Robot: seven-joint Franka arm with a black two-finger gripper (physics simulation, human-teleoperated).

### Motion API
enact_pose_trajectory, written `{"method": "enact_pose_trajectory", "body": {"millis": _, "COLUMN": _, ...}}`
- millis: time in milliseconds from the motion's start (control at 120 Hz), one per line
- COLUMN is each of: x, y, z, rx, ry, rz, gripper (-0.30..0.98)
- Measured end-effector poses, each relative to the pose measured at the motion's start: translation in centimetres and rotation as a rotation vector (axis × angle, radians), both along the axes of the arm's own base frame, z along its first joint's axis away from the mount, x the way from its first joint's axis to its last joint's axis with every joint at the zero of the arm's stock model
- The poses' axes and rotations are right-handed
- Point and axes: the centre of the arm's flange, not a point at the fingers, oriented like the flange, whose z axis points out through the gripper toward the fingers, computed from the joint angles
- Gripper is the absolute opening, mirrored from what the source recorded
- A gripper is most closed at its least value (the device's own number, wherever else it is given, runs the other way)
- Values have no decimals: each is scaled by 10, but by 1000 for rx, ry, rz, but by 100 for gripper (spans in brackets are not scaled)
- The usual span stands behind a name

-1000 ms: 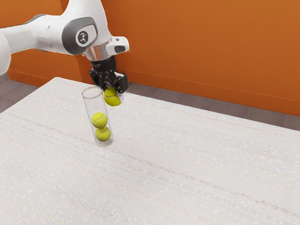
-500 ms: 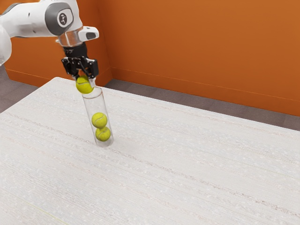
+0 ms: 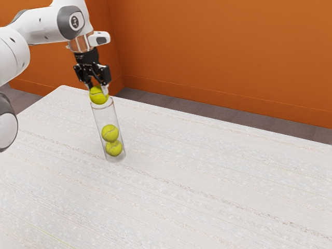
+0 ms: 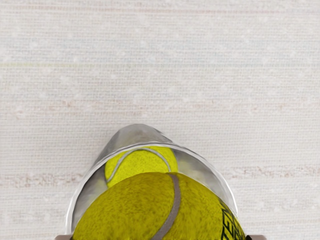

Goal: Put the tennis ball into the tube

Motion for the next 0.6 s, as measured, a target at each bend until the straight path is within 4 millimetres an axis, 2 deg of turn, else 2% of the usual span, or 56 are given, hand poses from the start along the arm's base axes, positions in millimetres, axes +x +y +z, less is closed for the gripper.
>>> {"method": "enact_pose_trajectory", "body": {"millis": 142, "x": 0, "y": 1, "z": -2, "rx": -21, "ry": -3, "rz": -16, "gripper": 54}}
{"method": "enact_pose_trajectory", "body": {"millis": 192, "x": -5, "y": 0, "z": 4, "rx": -28, "ry": -9, "rz": -23, "gripper": 57}}
{"method": "enact_pose_trajectory", "body": {"millis": 258, "x": -25, "y": 2, "z": 20, "rx": -46, "ry": -16, "rz": -26, "gripper": 60}}
{"method": "enact_pose_trajectory", "body": {"millis": 342, "x": -65, "y": -2, "z": 48, "rx": -62, "ry": -29, "rz": -44, "gripper": 63}}
{"method": "enact_pose_trajectory", "body": {"millis": 417, "x": -95, "y": -18, "z": 66, "rx": -31, "ry": -29, "rz": -94, "gripper": 65}}
{"method": "enact_pose_trajectory", "body": {"millis": 525, "x": -120, "y": -35, "z": 81, "rx": 3, "ry": -33, "rz": -143, "gripper": 66}}
{"method": "enact_pose_trajectory", "body": {"millis": 600, "x": -129, "y": -42, "z": 88, "rx": 19, "ry": -38, "rz": -159, "gripper": 67}}
